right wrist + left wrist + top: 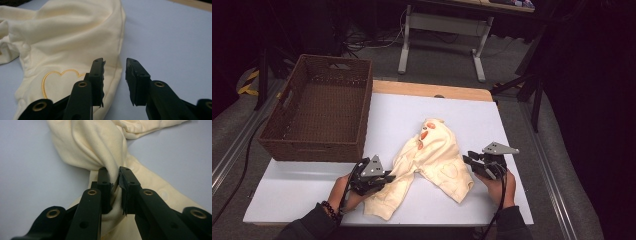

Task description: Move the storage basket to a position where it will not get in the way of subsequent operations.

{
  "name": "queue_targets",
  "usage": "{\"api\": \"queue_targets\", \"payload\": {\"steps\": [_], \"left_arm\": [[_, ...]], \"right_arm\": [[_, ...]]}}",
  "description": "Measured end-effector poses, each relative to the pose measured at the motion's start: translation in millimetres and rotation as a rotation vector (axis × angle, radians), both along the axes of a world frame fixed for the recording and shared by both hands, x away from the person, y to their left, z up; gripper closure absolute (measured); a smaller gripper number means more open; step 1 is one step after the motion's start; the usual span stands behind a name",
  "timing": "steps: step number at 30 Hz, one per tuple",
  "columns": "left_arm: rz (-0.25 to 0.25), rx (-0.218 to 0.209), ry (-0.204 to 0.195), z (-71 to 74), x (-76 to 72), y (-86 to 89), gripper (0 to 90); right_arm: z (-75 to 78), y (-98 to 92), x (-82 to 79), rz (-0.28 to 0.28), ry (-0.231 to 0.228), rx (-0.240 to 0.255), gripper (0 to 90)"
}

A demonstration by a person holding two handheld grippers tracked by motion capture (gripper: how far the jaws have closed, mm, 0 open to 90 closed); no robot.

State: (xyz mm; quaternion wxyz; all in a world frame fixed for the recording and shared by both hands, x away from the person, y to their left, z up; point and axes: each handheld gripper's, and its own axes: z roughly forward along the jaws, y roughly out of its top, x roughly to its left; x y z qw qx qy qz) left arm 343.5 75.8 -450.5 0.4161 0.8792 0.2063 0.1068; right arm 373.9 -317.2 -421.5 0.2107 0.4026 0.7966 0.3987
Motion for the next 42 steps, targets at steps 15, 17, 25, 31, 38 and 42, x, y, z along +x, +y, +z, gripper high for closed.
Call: {"api": "queue_targets", "payload": {"steps": [15,17,25,31,38,42], "left_arm": [[-0.021,-0.002,0.0,-2.6,-1.1,-3.9,77.4],[-0.02,0.0,0.006,-1.4,-0.3,-3.1,76.0],[0.005,-0.031,-0.012,10.2,11.7,-4.5,62.4],[0.018,-0.055,-0.055,23.6,20.0,-16.0,55.1],[0.04,-0.07,-0.081,36.9,41.2,-39.7,51.3],[0.077,-0.047,-0.074,35.7,60.4,-51.1,49.9]], "right_arm": [[-23.7,9.8,0.5,0.013,0.159,-0.103,64.3],[-23.6,7.8,-0.1,0.002,0.16,-0.108,62.6],[-23.2,8.4,-5.3,0.032,0.177,-0.101,84.1],[-18.3,-0.4,-12.5,0.034,0.21,-0.133,85.0],[-15.7,-14.4,-27.5,0.024,0.217,-0.16,84.9],[-15.6,-17.4,-28.3,0.024,0.22,-0.153,80.9]]}}
